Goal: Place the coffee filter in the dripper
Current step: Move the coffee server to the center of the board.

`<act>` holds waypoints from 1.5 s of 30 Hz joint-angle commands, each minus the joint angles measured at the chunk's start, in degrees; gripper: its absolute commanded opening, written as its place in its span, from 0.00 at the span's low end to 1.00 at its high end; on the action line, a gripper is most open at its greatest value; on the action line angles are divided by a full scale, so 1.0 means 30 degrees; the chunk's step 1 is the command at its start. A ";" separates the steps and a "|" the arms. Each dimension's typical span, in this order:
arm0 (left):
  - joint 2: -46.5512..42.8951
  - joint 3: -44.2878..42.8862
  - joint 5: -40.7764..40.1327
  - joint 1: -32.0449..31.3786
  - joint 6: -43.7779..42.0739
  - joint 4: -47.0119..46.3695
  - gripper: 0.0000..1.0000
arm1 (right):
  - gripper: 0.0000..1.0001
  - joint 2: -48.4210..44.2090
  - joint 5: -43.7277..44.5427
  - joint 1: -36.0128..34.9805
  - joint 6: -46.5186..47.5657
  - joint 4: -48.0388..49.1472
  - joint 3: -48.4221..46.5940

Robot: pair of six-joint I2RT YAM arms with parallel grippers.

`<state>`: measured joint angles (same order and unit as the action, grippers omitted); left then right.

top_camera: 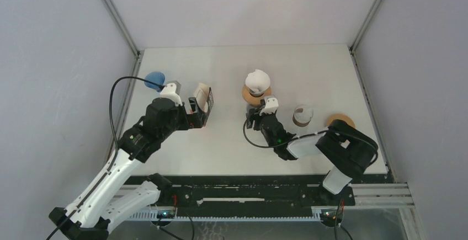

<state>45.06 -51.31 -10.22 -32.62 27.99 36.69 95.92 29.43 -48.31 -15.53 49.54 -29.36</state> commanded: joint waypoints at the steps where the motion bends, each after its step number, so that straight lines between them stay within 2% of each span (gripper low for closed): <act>1: -0.0198 0.0482 -0.0197 0.0278 -0.0306 -0.0797 1.00 | 0.74 -0.3475 0.0382 -0.0886 -0.1009 -0.4123 -0.0436; 7: -0.0396 0.0705 -0.0166 0.0568 -0.0304 -0.1238 1.00 | 0.75 -0.8747 0.0005 -0.1275 -0.2097 -1.1110 -0.0435; 11: -0.0423 0.0813 -0.0010 0.0663 -0.0255 -0.1542 1.00 | 0.76 -1.2500 -0.0718 -0.0429 -0.2795 -1.5943 -0.0595; 14: -0.0361 0.0814 0.0037 0.0707 -0.0222 -0.1706 1.00 | 0.75 -1.4901 -0.2481 0.1575 -0.3255 -2.0070 -0.1478; 18: -0.0315 0.0734 0.0059 0.0760 -0.0248 -0.1792 1.00 | 0.74 -1.6362 -0.5994 0.5713 -0.2932 -2.4590 -0.3742; 20: -0.0266 0.0745 0.0071 0.0760 -0.0298 -0.1874 1.00 | 0.74 -1.5943 -0.8180 0.8298 -0.2367 -2.6056 -0.4938; 24: 0.0108 0.0601 0.0234 0.0800 -0.0350 -0.2024 1.00 | 0.73 -1.4305 -1.0654 1.1743 -0.1005 -2.8143 -0.6906; 29: 0.0347 0.0591 0.0437 0.0812 -0.0330 -0.2240 1.00 | 0.72 -1.2146 -1.4319 1.5179 -0.0488 -2.8504 -0.8353; 34: 0.0695 0.0402 0.0619 0.0829 -0.0535 -0.2196 1.00 | 0.70 -0.9750 -1.4718 1.6176 -0.0049 -2.9480 -0.9713; 39: 0.0712 0.0368 0.0627 0.0933 -0.0727 -0.2190 1.00 | 0.68 -0.8765 -1.4292 1.6537 0.0386 -3.0230 -0.9675; 45: 0.0885 0.0365 0.0859 0.1001 -0.0919 -0.2311 1.00 | 0.57 -0.8243 -1.4476 1.5981 0.0645 -3.0353 -0.9322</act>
<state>47.57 -49.60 -8.73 -30.06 26.85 32.10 71.00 -13.02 0.69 -15.49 -41.12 -56.45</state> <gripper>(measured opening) 0.998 0.598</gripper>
